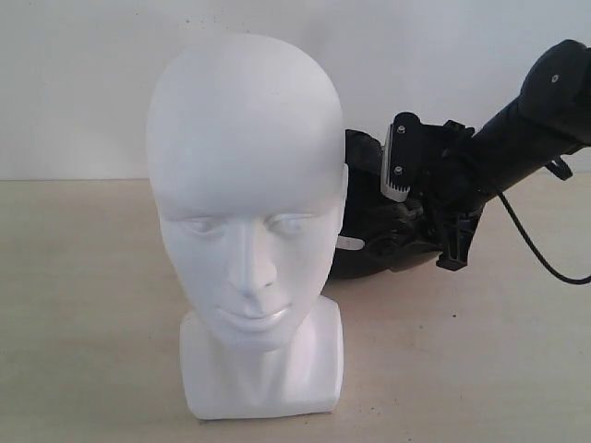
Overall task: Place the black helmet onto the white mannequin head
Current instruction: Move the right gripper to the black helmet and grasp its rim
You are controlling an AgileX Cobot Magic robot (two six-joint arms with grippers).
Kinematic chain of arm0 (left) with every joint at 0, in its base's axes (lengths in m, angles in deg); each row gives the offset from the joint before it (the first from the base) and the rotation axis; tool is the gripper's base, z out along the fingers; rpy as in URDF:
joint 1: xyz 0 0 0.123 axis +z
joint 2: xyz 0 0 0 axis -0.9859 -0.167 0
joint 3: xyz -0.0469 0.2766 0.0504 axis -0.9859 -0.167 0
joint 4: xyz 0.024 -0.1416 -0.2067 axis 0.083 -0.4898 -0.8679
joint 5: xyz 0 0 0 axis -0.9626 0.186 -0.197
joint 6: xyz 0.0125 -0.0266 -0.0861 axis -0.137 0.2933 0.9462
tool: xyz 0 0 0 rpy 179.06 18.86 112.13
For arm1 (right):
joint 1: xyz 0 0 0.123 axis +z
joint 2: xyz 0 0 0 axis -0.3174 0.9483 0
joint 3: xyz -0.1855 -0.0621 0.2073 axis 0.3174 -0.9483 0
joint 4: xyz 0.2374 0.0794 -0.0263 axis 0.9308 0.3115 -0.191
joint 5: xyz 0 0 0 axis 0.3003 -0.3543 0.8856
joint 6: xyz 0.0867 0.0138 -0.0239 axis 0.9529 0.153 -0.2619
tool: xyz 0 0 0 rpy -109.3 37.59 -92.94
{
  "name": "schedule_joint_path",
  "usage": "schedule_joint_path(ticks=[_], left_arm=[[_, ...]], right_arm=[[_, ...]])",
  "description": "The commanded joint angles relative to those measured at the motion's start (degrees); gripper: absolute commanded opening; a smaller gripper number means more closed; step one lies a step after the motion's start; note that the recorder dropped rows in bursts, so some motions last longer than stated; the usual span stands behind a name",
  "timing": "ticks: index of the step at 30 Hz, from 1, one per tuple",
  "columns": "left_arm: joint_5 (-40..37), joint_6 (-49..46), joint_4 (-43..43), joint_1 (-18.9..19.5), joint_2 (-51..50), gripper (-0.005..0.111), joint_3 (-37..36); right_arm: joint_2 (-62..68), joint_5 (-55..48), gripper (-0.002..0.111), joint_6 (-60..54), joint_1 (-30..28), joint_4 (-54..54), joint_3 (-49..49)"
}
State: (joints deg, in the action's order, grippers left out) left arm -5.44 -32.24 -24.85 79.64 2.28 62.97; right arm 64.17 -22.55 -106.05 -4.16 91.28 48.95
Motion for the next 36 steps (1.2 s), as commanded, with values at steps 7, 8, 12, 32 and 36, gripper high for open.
schedule_joint_path(ticks=[7, 8, 12, 32, 36], left_arm=[[-0.02, 0.51, -0.16, 0.15, 0.12, 0.013, -0.17], [-0.02, 0.51, -0.16, 0.15, 0.12, 0.013, -0.17], [-0.02, 0.51, -0.16, 0.15, 0.12, 0.013, -0.17], [-0.02, 0.51, -0.16, 0.15, 0.12, 0.013, -0.17], [-0.02, 0.51, -0.16, 0.15, 0.12, 0.013, -0.17]], right_arm=[[4.55, 3.92, 0.07, -3.2, 1.65, 2.83, 0.32], [4.93, 4.4, 0.07, -3.2, 1.65, 3.0, 0.32], [5.66, 4.79, 0.07, -3.2, 1.65, 3.0, 0.32], [5.66, 4.13, 0.056, -8.08, 1.65, 4.06, 0.32], [5.66, 3.66, 0.04, -8.08, 1.65, 4.06, 0.32]])
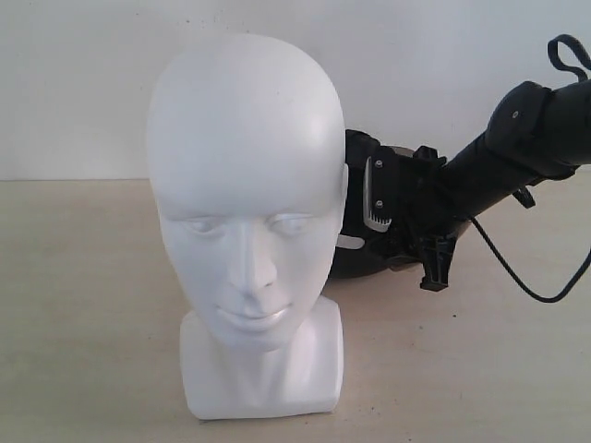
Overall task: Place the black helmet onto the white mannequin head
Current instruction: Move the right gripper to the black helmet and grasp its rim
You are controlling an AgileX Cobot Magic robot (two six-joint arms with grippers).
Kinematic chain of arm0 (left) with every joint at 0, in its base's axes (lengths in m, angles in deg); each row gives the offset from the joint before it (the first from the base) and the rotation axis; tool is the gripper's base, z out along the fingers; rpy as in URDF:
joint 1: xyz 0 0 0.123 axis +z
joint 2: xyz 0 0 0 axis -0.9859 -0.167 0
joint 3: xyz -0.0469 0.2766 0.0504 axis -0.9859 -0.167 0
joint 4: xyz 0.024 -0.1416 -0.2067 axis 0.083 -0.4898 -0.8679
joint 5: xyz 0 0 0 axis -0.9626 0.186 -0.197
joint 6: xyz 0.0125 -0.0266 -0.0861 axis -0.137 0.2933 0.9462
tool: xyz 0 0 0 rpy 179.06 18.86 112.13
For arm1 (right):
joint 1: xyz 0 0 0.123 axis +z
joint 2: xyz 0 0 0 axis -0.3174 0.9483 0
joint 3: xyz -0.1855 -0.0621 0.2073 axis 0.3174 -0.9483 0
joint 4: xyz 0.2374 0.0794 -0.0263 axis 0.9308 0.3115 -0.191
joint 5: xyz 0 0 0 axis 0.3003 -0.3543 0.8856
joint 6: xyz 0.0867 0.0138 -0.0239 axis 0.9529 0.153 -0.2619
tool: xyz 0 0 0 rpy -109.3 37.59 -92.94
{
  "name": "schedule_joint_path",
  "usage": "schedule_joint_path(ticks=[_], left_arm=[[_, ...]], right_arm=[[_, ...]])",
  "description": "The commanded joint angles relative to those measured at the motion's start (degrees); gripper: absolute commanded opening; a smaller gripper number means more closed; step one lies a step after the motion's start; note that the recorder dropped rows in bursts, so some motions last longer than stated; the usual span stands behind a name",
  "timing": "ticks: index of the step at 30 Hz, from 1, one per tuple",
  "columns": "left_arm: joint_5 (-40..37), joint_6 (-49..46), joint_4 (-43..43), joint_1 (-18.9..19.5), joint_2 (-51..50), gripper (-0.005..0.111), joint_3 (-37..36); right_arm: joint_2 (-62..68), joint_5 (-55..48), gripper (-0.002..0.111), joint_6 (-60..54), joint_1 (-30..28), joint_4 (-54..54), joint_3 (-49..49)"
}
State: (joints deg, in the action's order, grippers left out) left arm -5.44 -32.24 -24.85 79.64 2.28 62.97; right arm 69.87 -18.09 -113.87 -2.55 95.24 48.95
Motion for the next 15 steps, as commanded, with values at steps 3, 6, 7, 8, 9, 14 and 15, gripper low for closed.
schedule_joint_path(ticks=[3, 6, 7, 8, 9, 14, 15], left_arm=[[-0.02, 0.51, -0.16, 0.15, 0.12, 0.013, -0.17], [-0.02, 0.51, -0.16, 0.15, 0.12, 0.013, -0.17], [-0.02, 0.51, -0.16, 0.15, 0.12, 0.013, -0.17], [-0.02, 0.51, -0.16, 0.15, 0.12, 0.013, -0.17], [-0.02, 0.51, -0.16, 0.15, 0.12, 0.013, -0.17], [-0.02, 0.51, -0.16, 0.15, 0.12, 0.013, -0.17], [-0.02, 0.51, -0.16, 0.15, 0.12, 0.013, -0.17]], right_arm=[[-0.04, -0.8, 0.026, -0.26, 0.04, 0.54, 0.32], [-0.04, -0.8, 0.014, 0.06, 0.04, 0.54, 0.32], [-0.04, -0.8, 0.008, 0.32, 0.04, 0.54, 0.32], [-0.04, -0.8, 0.003, 0.96, 0.04, 0.67, 0.32], [-0.04, -0.69, 0.0, 2.22, 0.04, 1.03, 0.32], [-0.04, -0.13, 0.0, 5.92, 0.04, 4.48, 0.32], [-0.04, -0.24, 0.0, 6.75, 0.04, 4.93, 0.32]])
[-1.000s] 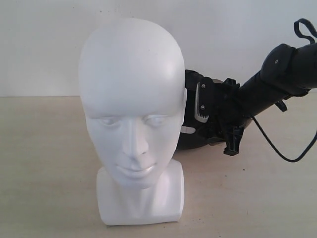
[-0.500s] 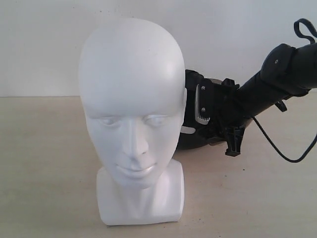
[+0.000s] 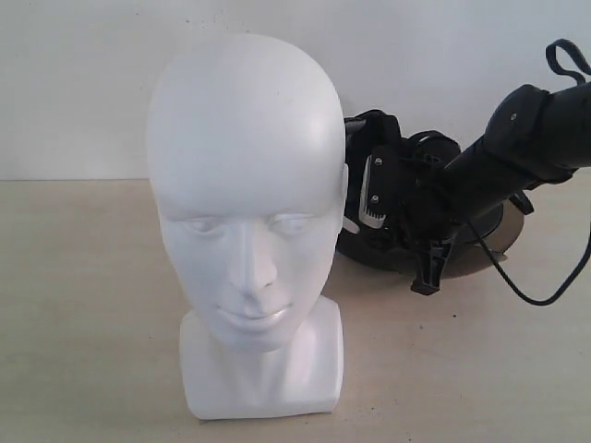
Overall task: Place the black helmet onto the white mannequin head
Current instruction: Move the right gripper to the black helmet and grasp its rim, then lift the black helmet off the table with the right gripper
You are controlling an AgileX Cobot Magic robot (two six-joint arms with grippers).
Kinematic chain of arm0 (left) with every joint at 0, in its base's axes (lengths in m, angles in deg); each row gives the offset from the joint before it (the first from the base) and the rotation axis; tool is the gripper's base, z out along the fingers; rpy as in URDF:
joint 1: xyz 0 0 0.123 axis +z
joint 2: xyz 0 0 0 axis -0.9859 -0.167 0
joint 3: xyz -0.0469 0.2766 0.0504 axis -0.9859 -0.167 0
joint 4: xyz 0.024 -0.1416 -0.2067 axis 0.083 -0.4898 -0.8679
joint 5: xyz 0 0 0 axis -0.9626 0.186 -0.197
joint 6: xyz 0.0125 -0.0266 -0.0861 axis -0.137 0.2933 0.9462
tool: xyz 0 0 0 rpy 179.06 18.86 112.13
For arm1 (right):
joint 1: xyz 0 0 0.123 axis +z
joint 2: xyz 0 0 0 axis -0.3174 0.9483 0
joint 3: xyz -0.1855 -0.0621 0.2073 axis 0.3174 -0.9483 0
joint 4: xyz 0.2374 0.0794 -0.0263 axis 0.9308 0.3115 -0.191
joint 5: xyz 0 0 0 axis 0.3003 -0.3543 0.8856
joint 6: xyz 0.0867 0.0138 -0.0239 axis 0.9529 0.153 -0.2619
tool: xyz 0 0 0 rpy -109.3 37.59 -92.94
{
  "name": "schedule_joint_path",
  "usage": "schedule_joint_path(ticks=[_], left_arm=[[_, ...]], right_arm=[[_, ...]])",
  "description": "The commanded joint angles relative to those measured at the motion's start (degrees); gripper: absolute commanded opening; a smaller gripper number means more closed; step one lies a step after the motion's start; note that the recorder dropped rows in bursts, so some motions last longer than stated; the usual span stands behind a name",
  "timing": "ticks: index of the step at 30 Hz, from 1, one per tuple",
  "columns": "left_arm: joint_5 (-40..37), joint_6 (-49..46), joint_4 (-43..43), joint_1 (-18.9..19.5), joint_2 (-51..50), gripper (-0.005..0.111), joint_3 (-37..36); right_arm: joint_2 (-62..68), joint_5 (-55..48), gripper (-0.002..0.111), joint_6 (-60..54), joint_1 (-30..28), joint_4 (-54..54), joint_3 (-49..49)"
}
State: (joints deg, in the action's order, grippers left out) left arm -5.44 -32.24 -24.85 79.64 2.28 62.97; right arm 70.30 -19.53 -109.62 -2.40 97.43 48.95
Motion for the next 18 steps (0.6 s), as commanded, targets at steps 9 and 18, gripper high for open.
schedule_joint_path(ticks=[9, 18], left_arm=[[-0.02, 0.51, -0.16, 0.15, 0.12, 0.013, -0.17], [-0.02, 0.51, -0.16, 0.15, 0.12, 0.013, -0.17]], right_arm=[[-1.95, -3.23, 0.0, 16.95, -0.11, 3.86, 0.32], [-9.19, -10.72, 0.0, 26.14, -0.11, -3.89, 0.32]])
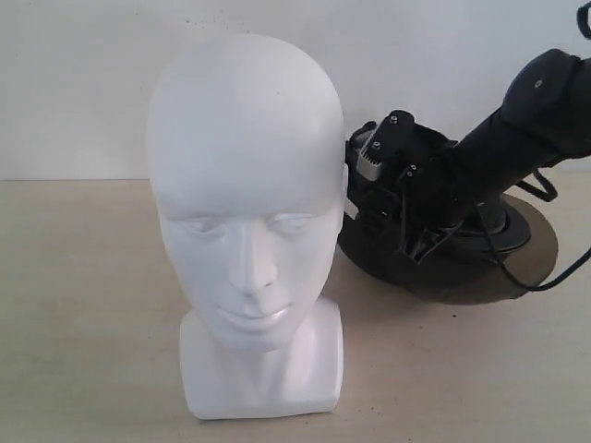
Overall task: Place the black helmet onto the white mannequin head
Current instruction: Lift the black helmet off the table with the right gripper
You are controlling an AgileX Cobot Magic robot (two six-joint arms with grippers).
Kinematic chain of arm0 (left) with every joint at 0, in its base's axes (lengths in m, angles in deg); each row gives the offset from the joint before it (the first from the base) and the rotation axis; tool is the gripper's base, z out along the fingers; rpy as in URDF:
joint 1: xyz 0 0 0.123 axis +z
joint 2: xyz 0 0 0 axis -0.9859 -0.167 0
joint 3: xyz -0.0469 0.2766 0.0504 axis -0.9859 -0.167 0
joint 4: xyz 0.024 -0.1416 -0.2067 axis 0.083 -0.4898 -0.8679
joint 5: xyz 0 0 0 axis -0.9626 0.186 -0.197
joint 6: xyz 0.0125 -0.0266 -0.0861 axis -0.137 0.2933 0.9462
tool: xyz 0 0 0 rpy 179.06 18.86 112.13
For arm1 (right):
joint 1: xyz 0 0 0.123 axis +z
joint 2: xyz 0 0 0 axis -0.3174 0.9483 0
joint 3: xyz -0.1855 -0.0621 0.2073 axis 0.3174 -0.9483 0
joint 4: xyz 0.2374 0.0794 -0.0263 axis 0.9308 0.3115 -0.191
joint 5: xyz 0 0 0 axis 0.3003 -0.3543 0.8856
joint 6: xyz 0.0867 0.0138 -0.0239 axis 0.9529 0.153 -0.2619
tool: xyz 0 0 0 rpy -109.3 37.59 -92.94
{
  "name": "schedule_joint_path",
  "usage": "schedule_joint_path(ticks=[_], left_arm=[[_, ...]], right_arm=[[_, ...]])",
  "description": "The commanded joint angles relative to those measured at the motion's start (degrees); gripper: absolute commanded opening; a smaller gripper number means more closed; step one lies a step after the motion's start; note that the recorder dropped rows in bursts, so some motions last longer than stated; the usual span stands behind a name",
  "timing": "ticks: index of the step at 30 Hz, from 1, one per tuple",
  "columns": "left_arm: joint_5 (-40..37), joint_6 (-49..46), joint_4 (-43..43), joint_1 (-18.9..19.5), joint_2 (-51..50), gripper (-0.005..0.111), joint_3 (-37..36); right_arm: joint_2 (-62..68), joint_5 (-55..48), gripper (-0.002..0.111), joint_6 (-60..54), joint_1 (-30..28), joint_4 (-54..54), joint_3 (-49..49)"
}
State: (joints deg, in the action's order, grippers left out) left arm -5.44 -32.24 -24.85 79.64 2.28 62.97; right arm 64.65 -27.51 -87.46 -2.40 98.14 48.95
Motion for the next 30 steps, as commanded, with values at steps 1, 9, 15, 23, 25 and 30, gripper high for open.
schedule_joint_path(ticks=[1, 9, 15, 23, 25, 30], left_arm=[[-0.02, 0.51, -0.16, 0.15, 0.12, 0.013, -0.17], [-0.02, 0.51, -0.16, 0.15, 0.12, 0.013, -0.17], [-0.02, 0.51, -0.16, 0.15, 0.12, 0.013, -0.17], [-0.02, 0.51, -0.16, 0.15, 0.12, 0.013, -0.17], [-0.02, 0.51, -0.16, 0.15, 0.12, 0.013, -0.17], [-0.02, 0.51, -0.16, 0.15, 0.12, 0.013, -0.17]], right_arm=[[-3.8, -4.08, 0.0, 6.1, -0.11, -5.64, 0.32], [-6.94, -11.19, 0.0, 14.74, -0.11, -5.86, 0.22], [-9.65, -16.29, 0.0, 20.06, -0.11, -5.84, 0.22], [-15.27, -17.98, 0.0, 28.12, -0.11, -5.74, -0.85], [-16.82, -17.18, 0.0, 29.72, -0.11, -5.49, -2.26], [-21.1, -12.43, 0.0, 31.15, -0.22, -0.64, -7.32]])
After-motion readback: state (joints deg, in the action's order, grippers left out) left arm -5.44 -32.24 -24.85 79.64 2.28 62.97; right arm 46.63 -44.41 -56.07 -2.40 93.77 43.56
